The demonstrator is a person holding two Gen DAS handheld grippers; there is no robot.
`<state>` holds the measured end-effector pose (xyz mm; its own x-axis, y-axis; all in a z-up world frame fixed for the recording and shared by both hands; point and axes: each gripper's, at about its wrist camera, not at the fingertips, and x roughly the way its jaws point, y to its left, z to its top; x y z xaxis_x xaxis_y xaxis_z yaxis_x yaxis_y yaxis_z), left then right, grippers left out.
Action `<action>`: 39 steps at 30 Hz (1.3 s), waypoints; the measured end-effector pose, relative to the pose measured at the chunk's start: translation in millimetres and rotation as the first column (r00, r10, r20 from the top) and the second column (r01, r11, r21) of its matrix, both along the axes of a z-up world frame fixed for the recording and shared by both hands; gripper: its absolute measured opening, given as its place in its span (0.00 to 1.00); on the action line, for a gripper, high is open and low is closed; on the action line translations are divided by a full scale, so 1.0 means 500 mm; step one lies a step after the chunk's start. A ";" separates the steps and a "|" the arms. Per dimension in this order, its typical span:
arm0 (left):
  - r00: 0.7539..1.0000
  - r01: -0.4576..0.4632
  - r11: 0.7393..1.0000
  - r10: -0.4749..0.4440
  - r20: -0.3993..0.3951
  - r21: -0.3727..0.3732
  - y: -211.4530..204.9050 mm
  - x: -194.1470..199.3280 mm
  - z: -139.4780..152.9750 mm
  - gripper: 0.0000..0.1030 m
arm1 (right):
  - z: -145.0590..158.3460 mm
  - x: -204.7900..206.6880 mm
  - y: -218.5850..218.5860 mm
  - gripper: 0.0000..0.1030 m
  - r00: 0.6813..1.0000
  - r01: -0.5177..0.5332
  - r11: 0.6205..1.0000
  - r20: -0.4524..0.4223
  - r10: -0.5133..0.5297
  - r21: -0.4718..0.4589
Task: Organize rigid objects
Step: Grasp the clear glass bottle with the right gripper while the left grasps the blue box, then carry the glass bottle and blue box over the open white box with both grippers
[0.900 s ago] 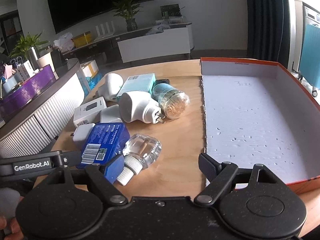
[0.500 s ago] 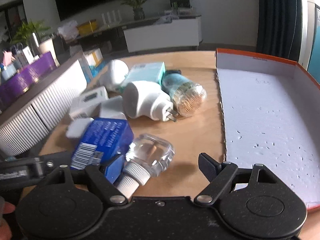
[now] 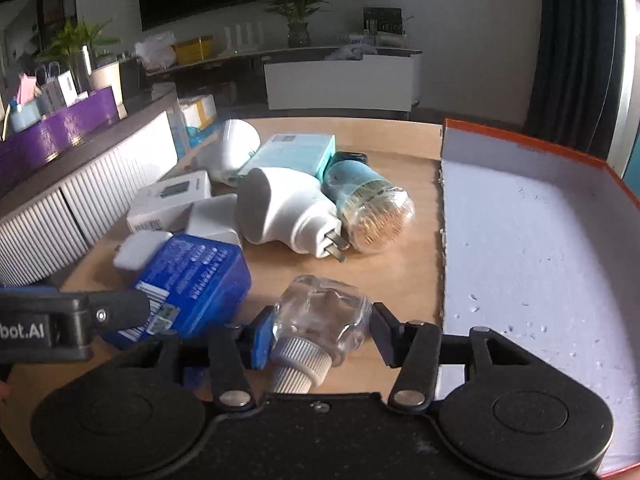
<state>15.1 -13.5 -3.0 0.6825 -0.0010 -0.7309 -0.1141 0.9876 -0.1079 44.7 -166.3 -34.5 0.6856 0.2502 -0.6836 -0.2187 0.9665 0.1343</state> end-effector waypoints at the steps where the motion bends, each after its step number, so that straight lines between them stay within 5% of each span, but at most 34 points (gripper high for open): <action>1: 1.000 0.002 1.000 -0.002 0.006 0.000 -0.002 0.000 0.000 1.00 | 0.000 0.002 -0.004 0.60 1.000 -0.002 1.000 -0.001 0.002 0.004; 12: 0.998 0.047 0.999 -0.048 0.044 0.015 -0.049 0.021 -0.001 1.00 | 0.045 -0.025 -0.062 0.60 0.997 0.036 0.999 0.073 -0.036 -0.009; 22: 0.999 0.044 0.998 -0.044 -0.007 0.038 -0.086 0.065 -0.031 1.00 | 0.060 -0.038 -0.096 0.60 0.996 0.051 0.998 0.073 -0.053 0.025; 24: 0.999 0.037 0.997 -0.038 0.010 0.060 -0.090 0.067 -0.033 0.95 | 0.061 -0.040 -0.097 0.60 0.996 0.052 0.998 0.074 -0.054 0.033; 28: 0.998 0.053 0.997 -0.055 0.033 0.059 -0.095 0.061 -0.025 0.60 | 0.063 -0.040 -0.103 0.60 0.996 0.051 0.998 0.073 -0.055 0.047; 32: 0.998 0.053 0.999 -0.053 0.038 -0.001 -0.094 0.049 -0.015 0.59 | 0.065 -0.042 -0.111 0.60 0.996 0.056 0.997 0.071 -0.060 0.057; 39: 0.996 0.071 0.997 -0.071 0.060 -0.003 -0.121 0.030 0.030 0.59 | 0.084 -0.045 -0.125 0.60 0.995 0.055 0.995 0.078 -0.062 0.085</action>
<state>30.3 -73.9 12.2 0.7230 -0.0542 -0.6887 -0.0372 0.9924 -0.1171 22.3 -228.9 7.3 0.7528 0.2613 -0.6041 -0.1757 0.9643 0.1981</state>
